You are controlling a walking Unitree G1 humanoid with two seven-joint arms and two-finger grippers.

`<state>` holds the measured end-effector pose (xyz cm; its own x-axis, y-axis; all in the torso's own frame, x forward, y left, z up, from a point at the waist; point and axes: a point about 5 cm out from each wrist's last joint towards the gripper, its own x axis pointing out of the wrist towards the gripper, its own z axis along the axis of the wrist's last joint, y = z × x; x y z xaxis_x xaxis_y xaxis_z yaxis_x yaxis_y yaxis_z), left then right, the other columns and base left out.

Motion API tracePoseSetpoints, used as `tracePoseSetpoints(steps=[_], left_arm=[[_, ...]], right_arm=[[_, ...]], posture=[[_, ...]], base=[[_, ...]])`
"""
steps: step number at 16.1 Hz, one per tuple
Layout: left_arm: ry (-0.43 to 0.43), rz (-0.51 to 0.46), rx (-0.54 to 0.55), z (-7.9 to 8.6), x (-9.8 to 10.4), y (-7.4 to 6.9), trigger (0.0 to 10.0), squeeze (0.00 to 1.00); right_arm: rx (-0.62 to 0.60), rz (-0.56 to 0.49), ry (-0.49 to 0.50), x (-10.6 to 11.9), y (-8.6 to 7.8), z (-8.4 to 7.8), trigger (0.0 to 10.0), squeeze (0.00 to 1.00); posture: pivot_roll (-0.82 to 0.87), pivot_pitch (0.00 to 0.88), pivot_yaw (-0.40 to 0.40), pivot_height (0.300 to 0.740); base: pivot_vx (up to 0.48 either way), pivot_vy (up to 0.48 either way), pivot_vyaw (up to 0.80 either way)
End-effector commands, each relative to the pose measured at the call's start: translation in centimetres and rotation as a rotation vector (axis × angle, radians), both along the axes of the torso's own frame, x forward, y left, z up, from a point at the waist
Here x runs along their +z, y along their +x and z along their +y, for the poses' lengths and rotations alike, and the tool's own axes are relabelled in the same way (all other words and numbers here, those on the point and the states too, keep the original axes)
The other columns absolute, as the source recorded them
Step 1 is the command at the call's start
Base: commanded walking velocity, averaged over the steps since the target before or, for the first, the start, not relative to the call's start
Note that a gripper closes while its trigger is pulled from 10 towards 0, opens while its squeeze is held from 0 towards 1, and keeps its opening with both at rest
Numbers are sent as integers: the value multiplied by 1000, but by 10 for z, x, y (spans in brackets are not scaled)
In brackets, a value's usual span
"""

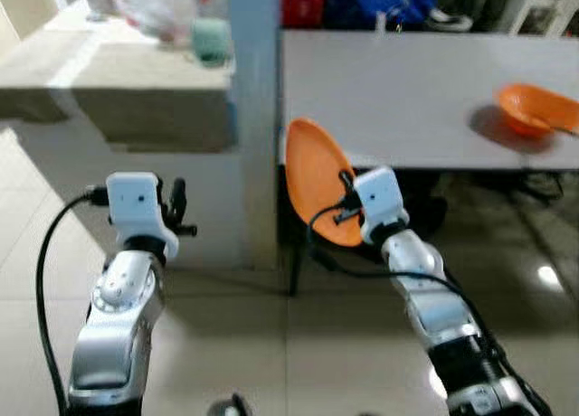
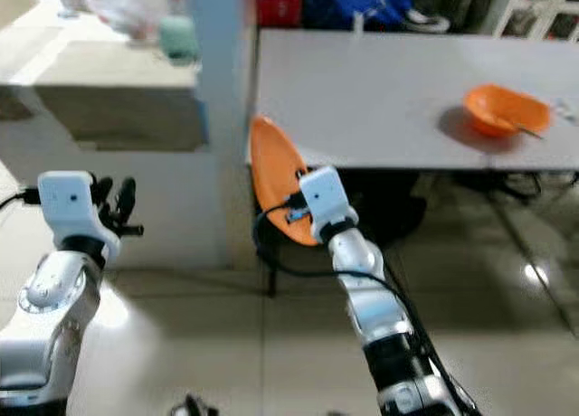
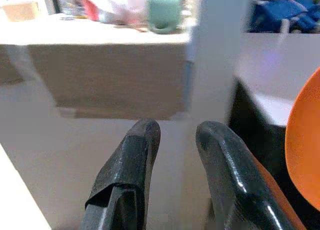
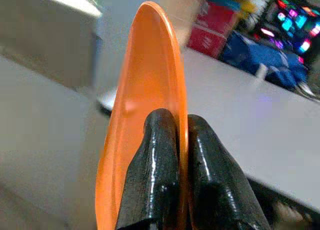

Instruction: Setting the table

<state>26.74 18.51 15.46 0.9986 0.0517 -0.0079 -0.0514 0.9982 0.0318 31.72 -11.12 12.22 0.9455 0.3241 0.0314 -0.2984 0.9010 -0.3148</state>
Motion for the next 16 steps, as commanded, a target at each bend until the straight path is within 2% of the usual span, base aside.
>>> tracePoseSetpoints(steps=[1, 2, 4, 7, 10, 14, 16], left_arm=[[7, -11, -4, -1, 2, 0, 10000, 0], [1, -10, -1, -1, 2, -1, 10000, 0], [1, 6, 8, 0, -1, -1, 10000, 0], [1, 9, 19, 2, -2, 0, 10000, 0], [3, 13, 40, 7, -2, 4, 10000, 0], [-11, 12, 47, 8, -2, 7, 10000, 0], [2, 17, 50, 9, -3, 7, 10000, 0]], right_arm=[[-7, -58, 12, 12, 2, -5, 10000, 0], [15, -62, 9, 14, 1, -4, 10000, 0], [-3, -48, 2, 12, 2, -14, 10000, 0], [37, -40, -4, 12, -1, -14, 10000, 0], [22, -31, -18, 9, -3, -22, 10000, 0], [28, -25, -22, 6, -9, -21, 10000, 0], [35, -20, -22, 4, -12, -21, 10000, 0]], posture=[[-35, 28, 0, 740], [-35, 30, -2, 740], [-36, 33, -2, 740], [-41, 37, 0, 740], [-55, 43, 7, 740], [-65, 47, 14, 740], [-71, 51, 15, 740]], base=[[0, -442, 0], [0, -442, 0], [0, -446, 0], [0, -424, 0], [270, -394, 0], [349, -323, 0], [454, 0, 0]])
